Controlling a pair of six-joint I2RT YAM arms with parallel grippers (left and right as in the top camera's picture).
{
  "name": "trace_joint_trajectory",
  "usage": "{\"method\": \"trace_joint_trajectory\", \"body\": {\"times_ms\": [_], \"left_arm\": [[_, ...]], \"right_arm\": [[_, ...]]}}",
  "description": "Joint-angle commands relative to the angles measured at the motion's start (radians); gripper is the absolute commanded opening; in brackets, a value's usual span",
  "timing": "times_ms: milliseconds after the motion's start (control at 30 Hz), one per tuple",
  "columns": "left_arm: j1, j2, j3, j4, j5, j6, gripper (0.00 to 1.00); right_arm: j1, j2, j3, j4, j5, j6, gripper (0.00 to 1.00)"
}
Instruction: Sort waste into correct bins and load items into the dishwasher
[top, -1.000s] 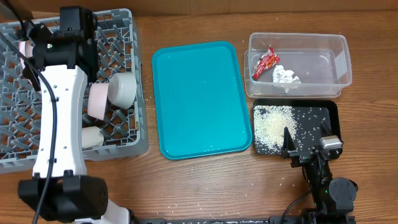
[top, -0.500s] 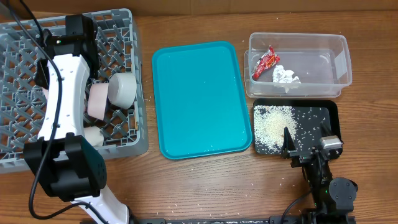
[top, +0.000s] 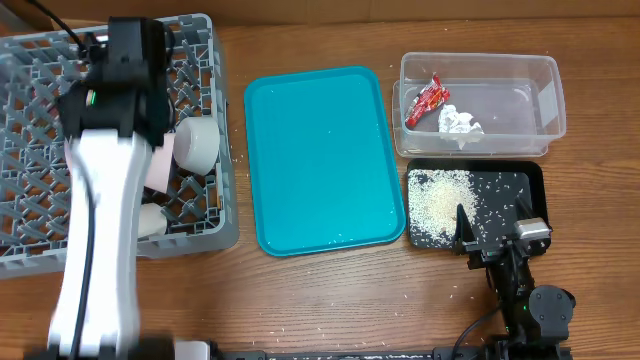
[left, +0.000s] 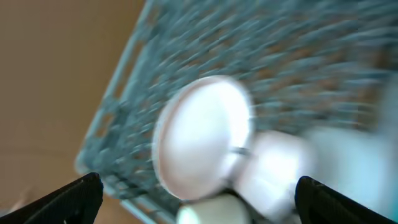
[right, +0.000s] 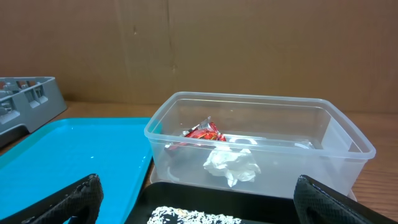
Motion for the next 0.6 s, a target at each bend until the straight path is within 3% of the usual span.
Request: {"method": "trace_joint_trajectory", "body": {"times_ms": [0, 200, 333, 467, 567], "left_arm": [[-0.095, -0.183, 0.033, -0.044, 0.261, 0.032, 1.0], [-0.231, -0.341, 0.033, -0.125, 0.481, 0.032, 1.0], [-0.251, -0.389, 0.033, -0.13, 0.614, 0.032, 1.0], [-0.25, -0.397, 0.033, -0.149, 0.618, 0.035, 1.0], [-0.249, -0.396, 0.032, -0.23, 0.517, 0.055, 1.0]], "right_arm": [[-0.006, -0.01, -0.011, 0.005, 0.002, 0.0, 1.0], [-0.006, -0.01, -0.011, 0.005, 0.002, 0.0, 1.0], [-0.006, -0.01, -0.011, 0.005, 0.002, 0.0, 1.0], [-0.006, -0.01, -0.011, 0.005, 0.002, 0.0, 1.0], [-0.006, -0.01, -0.011, 0.005, 0.002, 0.0, 1.0]]}}
